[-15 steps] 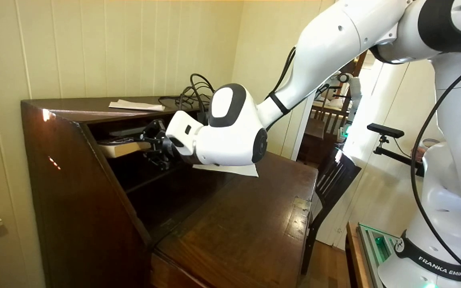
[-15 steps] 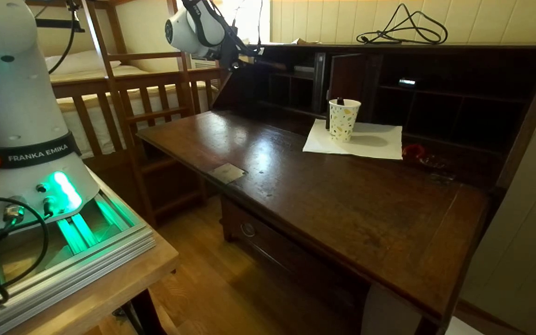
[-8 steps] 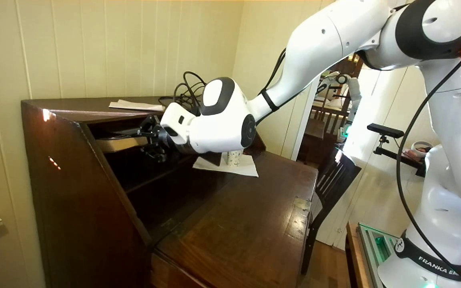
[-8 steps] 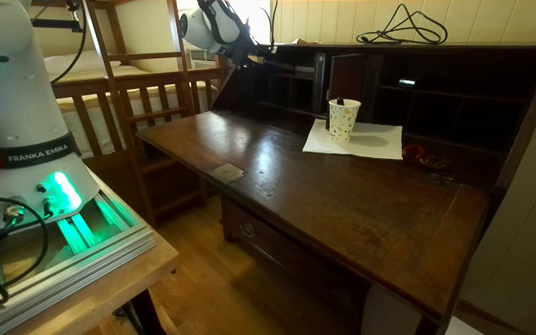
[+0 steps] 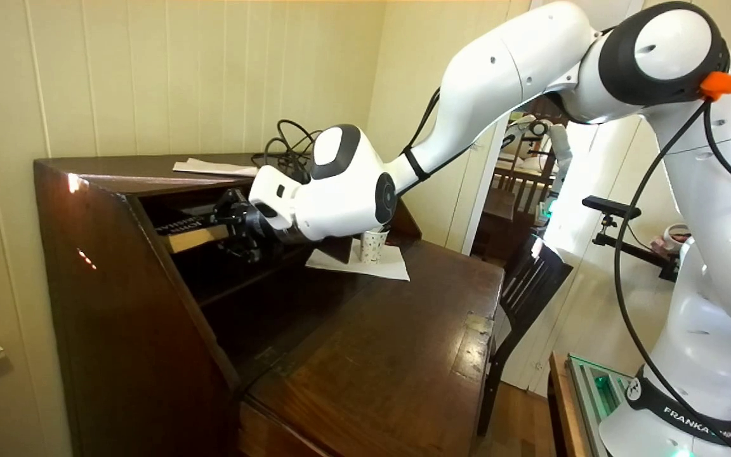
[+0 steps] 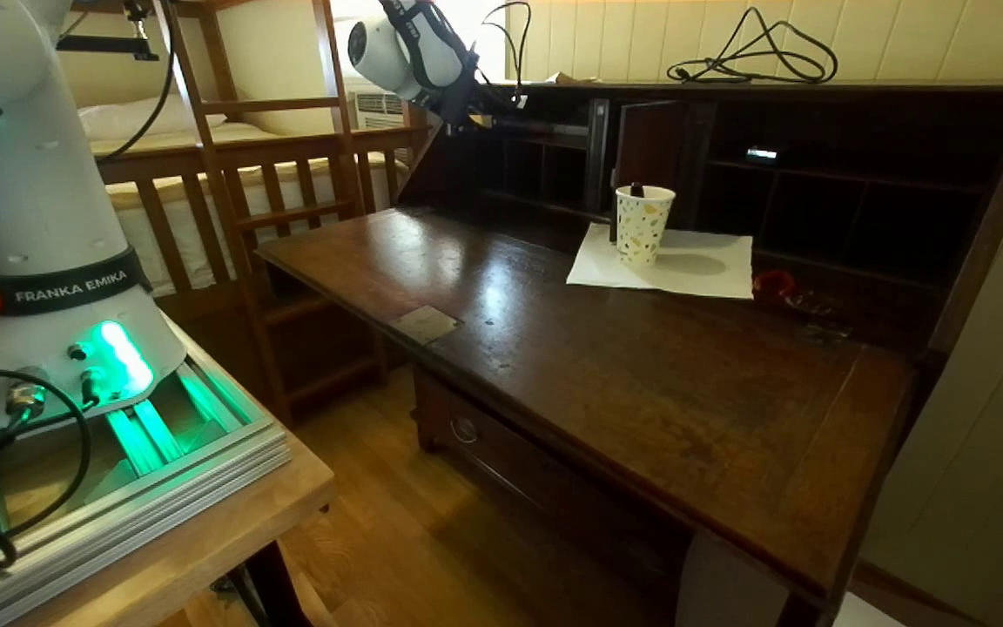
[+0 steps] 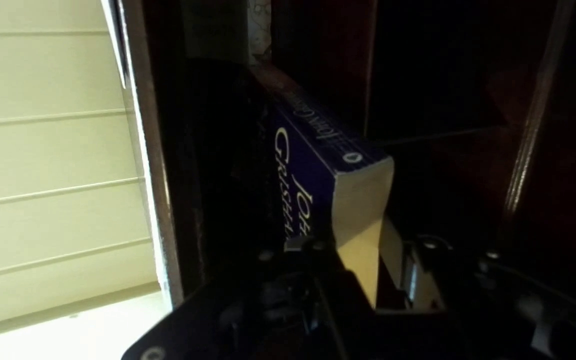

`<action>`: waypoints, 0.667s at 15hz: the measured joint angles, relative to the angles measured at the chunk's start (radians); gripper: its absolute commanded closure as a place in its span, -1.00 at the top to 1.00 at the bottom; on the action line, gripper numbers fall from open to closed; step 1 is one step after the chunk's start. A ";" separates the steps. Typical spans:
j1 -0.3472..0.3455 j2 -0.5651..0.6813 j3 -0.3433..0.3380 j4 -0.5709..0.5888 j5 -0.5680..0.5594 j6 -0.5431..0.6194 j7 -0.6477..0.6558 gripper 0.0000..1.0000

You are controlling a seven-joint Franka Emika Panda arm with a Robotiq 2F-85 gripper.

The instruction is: Move the blue book to the left then place it on the upper shelf of the cabinet.

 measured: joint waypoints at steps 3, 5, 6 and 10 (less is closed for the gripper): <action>-0.025 0.030 0.008 0.008 0.000 0.007 -0.018 0.62; -0.039 0.037 0.008 0.001 0.000 0.007 -0.019 0.91; -0.043 0.034 0.010 -0.006 0.000 0.007 -0.016 0.98; -0.048 -0.012 0.063 -0.047 0.008 -0.013 0.014 1.00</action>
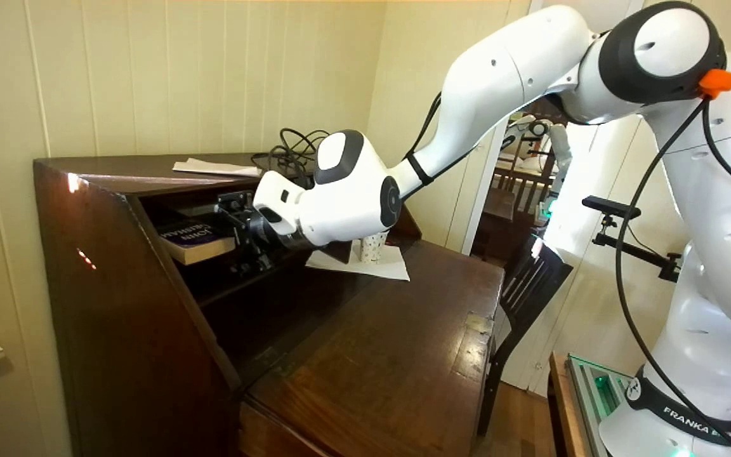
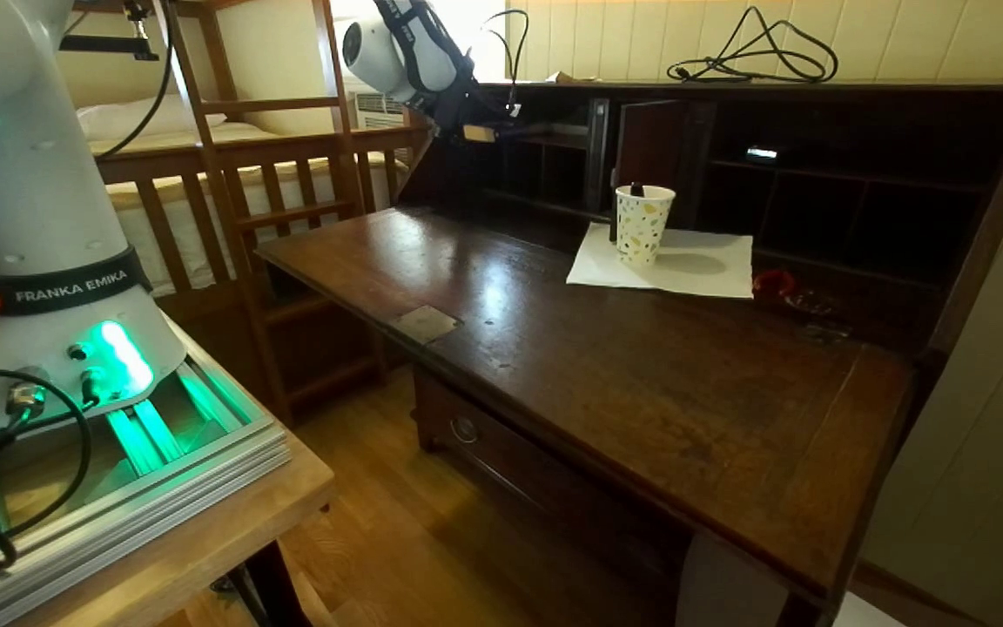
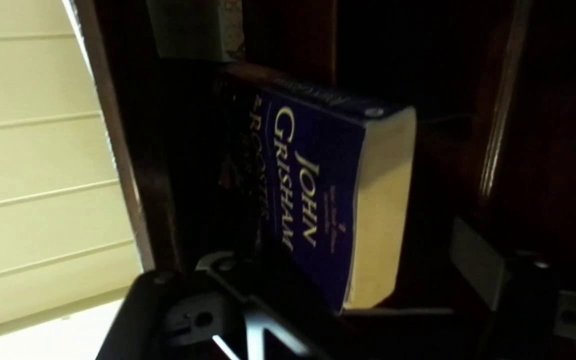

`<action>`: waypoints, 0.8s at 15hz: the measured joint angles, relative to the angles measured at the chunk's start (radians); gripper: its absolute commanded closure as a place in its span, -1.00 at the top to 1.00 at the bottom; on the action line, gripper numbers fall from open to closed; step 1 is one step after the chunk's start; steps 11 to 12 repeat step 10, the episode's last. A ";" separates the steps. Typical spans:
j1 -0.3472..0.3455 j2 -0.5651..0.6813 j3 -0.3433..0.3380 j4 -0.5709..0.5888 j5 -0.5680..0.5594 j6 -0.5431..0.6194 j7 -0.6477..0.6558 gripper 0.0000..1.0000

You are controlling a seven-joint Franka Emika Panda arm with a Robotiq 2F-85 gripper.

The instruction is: Move the blue book to the left then place it on the upper shelf of the cabinet.

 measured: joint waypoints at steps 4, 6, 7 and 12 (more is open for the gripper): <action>0.046 -0.147 -0.021 -0.154 0.234 -0.009 -0.060 1.00; 0.085 -0.232 -0.058 -0.261 0.390 -0.057 -0.132 1.00; 0.104 -0.274 -0.071 -0.315 0.467 -0.097 -0.170 1.00; 0.174 -0.410 -0.078 -0.464 0.697 -0.264 -0.267 1.00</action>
